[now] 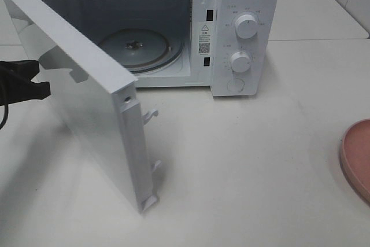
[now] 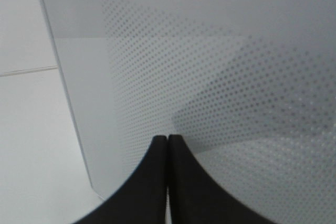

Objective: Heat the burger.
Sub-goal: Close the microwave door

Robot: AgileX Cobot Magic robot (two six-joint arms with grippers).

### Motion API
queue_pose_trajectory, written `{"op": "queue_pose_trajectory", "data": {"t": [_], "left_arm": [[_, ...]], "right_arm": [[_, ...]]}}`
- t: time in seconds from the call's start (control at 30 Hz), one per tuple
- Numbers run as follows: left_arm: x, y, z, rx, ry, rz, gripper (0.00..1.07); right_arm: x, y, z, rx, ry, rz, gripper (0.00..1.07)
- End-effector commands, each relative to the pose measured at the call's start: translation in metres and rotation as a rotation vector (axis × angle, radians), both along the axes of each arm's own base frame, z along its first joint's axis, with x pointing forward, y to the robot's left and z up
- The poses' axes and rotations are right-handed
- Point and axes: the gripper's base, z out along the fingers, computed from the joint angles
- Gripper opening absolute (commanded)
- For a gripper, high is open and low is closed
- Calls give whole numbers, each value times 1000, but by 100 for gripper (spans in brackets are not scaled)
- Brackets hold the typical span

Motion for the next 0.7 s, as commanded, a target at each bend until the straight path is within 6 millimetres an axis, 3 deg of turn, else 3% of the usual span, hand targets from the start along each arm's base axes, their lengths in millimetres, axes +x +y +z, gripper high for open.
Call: {"op": "queue_pose_trajectory", "data": {"t": [0.03, 0.27, 0.7], "left_arm": [[7, -15, 0, -4, -26, -65, 0], [18, -25, -6, -43, -19, -75, 0], [30, -45, 3, -98, -47, -106, 0]], "right_arm": [[-4, 0, 0, -2, -34, 1, 76], [-4, 0, 0, -1, -34, 0, 76], [-4, 0, 0, -1, -34, 0, 76]]}}
